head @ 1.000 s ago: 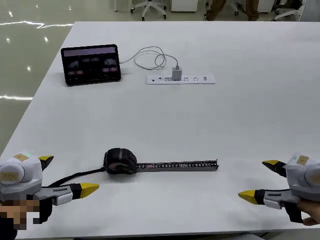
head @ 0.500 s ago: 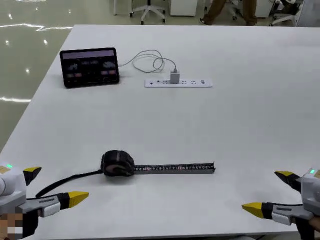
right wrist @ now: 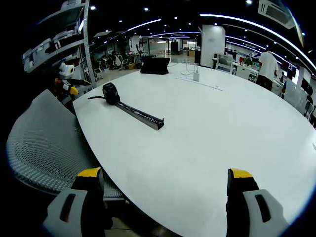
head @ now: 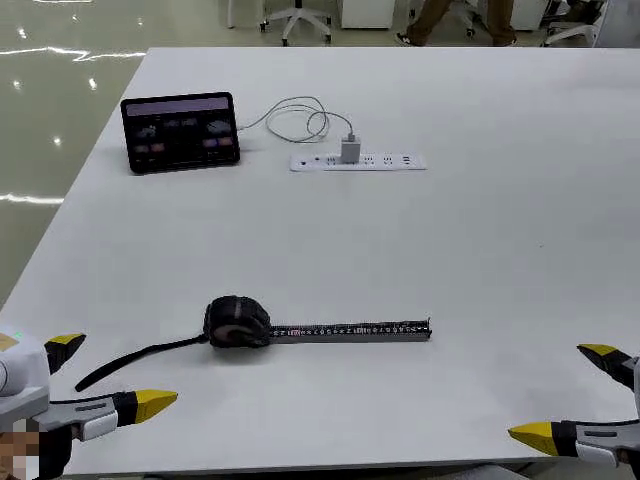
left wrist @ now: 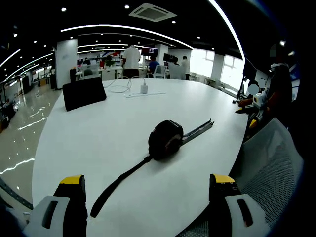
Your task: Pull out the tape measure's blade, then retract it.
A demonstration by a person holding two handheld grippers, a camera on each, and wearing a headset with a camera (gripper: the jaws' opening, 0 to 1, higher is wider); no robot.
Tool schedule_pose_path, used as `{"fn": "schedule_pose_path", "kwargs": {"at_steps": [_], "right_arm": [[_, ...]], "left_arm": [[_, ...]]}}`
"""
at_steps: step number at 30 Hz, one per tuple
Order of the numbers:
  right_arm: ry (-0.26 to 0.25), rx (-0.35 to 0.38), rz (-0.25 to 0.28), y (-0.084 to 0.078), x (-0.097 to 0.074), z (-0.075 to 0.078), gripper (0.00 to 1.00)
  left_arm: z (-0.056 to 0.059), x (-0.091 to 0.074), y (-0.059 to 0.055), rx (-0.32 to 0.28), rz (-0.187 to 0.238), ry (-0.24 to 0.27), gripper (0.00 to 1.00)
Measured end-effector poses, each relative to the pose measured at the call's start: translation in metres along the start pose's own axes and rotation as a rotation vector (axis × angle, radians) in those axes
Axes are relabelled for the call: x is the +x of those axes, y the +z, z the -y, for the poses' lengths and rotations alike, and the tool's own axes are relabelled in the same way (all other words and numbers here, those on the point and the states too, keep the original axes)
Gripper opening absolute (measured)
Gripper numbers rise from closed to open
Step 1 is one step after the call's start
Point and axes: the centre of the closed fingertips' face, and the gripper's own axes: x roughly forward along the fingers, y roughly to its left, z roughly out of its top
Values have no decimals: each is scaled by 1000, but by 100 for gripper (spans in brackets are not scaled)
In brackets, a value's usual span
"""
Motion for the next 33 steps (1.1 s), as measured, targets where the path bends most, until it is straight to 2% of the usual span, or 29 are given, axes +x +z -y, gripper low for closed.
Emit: {"fn": "schedule_pose_path", "kwargs": {"at_steps": [4, 10, 19, 26, 33], "right_arm": [[-9, -6, 5, -2, -5, 1, 100], [-13, -6, 9, -1, -8, 4, 100], [-1, -5, 16, 2, -8, 3, 100], [-2, -6, 11, 3, -8, 6, 100], [-1, -3, 9, 4, -9, 7, 100]], "left_arm": [[0, -1, -1, -1, -7, -3, 100], [2, 0, 3, 5, -4, -9, 100], [0, 2, 3, 5, -15, -7, 100], [3, 4, 2, 3, -23, -20, 100], [2, 5, 5, -3, -18, -18, 100]]}}
